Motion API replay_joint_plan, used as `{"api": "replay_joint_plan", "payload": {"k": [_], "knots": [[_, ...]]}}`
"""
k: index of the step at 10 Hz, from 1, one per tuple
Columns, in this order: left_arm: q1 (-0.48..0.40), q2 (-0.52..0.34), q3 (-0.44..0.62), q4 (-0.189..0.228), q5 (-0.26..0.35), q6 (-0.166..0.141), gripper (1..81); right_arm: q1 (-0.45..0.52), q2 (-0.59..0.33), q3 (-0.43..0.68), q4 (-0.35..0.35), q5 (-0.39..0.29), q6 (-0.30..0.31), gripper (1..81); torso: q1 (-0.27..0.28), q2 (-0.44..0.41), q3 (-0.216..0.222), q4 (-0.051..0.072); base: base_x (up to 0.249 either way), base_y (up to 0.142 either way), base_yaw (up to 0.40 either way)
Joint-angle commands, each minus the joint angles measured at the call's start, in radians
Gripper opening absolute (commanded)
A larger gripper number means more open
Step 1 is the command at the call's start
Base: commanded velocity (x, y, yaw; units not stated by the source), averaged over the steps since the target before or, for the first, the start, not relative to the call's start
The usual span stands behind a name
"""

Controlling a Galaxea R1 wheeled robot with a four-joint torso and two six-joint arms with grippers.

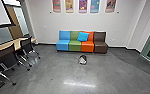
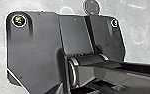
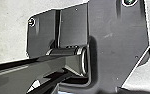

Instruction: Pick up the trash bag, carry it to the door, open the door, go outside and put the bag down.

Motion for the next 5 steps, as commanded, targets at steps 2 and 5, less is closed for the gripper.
{"api": "replay_joint_plan", "payload": {"k": [2,5], "knots": [[-0.033,0.004,0.009,0.004,0.055,0.006,81.1,0.037,-0.006,-0.013,0.007,-0.061,-0.002,81.1,0.000,0.000,0.000,0.000,0.168,0.000,0.000],[-0.032,0.004,0.009,0.001,0.055,0.006,81.1,0.037,-0.005,-0.015,0.003,-0.061,-0.002,81.1,0.000,0.000,0.000,0.000,0.168,0.000,0.000]]}}
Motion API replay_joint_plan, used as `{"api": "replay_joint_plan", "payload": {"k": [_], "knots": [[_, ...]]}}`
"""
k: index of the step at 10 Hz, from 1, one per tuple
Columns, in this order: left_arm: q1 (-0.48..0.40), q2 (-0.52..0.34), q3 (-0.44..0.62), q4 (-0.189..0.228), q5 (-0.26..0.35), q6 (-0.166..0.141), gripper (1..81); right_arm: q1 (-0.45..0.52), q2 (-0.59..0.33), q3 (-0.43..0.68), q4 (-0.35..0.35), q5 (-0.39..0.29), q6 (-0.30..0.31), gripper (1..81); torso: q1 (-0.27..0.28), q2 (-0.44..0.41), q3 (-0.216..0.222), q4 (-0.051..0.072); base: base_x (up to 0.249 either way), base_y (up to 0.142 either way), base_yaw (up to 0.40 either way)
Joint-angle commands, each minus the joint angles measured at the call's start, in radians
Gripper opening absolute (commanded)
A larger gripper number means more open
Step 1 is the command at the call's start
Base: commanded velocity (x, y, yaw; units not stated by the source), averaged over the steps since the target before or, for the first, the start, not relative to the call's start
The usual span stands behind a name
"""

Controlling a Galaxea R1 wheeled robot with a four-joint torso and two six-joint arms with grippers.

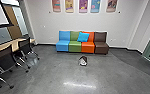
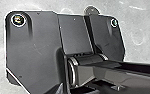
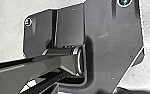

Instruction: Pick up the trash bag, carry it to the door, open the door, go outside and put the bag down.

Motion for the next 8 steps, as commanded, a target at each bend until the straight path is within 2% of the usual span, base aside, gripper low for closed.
{"api": "replay_joint_plan", "payload": {"k": [1,8], "knots": [[-0.034,0.003,0.009,0.000,0.055,0.006,81.1,0.036,-0.003,0.004,0.002,-0.061,-0.002,81.1,0.000,0.000,0.000,0.000,0.168,0.000,0.000],[-0.035,0.004,0.009,0.003,0.057,0.006,81.1,0.036,-0.003,0.004,0.001,-0.059,-0.002,81.1,-0.001,0.000,0.000,0.000,0.168,0.000,0.000]]}}
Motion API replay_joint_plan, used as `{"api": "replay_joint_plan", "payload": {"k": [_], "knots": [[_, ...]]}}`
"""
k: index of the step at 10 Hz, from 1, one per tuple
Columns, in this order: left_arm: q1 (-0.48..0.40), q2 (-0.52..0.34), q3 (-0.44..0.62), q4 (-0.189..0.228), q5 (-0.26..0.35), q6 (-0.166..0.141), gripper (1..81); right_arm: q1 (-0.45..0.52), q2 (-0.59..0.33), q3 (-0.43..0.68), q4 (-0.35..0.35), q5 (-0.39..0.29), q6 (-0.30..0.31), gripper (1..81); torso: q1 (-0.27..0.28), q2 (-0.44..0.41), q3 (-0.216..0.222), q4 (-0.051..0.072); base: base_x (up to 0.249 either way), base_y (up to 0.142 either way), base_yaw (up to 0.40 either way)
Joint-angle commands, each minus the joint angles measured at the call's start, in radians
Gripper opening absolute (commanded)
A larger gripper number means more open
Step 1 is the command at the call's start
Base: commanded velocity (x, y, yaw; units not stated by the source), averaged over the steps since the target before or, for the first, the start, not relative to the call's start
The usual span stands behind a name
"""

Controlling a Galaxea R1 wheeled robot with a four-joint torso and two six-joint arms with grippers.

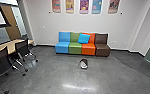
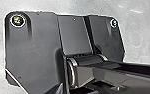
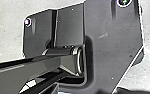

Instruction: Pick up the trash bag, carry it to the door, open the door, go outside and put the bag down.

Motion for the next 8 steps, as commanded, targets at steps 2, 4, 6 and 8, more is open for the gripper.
{"api": "replay_joint_plan", "payload": {"k": [2,4,6,8], "knots": [[-0.032,0.000,0.010,0.002,0.057,0.006,81.1,0.036,-0.006,0.006,0.000,-0.061,-0.004,81.1,0.000,0.000,0.000,0.000,0.163,0.000,0.000],[-0.030,0.001,0.010,0.003,0.057,0.006,81.1,0.035,-0.006,0.006,-0.001,-0.061,-0.004,81.1,0.000,0.000,0.000,0.000,0.162,0.000,0.000],[-0.030,0.001,0.009,0.003,0.057,0.006,81.1,0.033,-0.006,0.006,-0.002,-0.061,-0.006,81.1,0.000,0.000,0.000,0.000,0.162,0.000,0.000],[-0.030,0.001,0.009,0.003,0.057,0.006,81.1,0.033,-0.006,0.006,-0.002,-0.061,-0.006,81.1,0.000,0.000,0.000,0.000,0.162,0.000,0.000]]}}
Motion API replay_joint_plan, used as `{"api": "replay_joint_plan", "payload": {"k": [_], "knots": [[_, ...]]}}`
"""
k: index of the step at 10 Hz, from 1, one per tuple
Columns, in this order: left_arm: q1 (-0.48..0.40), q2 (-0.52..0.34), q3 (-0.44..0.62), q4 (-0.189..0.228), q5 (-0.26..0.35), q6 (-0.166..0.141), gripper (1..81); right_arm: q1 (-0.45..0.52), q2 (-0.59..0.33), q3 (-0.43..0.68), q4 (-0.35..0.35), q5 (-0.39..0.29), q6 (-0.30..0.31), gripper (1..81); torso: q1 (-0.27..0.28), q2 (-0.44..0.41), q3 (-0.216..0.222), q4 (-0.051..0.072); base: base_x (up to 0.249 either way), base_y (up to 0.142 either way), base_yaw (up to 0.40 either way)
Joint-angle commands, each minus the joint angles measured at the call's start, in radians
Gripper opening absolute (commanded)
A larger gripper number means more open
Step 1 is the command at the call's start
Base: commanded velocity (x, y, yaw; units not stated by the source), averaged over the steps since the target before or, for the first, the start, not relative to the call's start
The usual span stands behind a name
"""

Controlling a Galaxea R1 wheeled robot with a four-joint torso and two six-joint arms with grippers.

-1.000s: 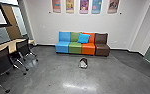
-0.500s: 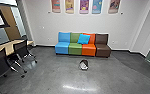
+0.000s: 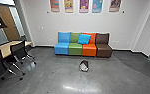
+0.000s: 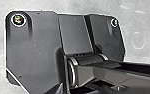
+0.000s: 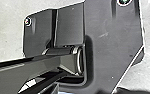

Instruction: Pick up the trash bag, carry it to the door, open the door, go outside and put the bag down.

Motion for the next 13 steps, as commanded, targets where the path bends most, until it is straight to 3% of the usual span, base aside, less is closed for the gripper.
{"api": "replay_joint_plan", "payload": {"k": [1,13], "knots": [[-0.030,-0.002,0.012,0.003,0.057,0.007,81.1,0.035,-0.002,0.006,-0.002,-0.063,-0.005,81.1,0.000,0.000,0.000,0.000,0.162,0.000,0.000],[-0.030,0.001,0.010,0.008,0.057,0.007,81.1,0.039,0.001,0.006,-0.007,-0.064,-0.008,81.1,0.000,0.000,0.000,0.000,0.162,0.000,0.000]]}}
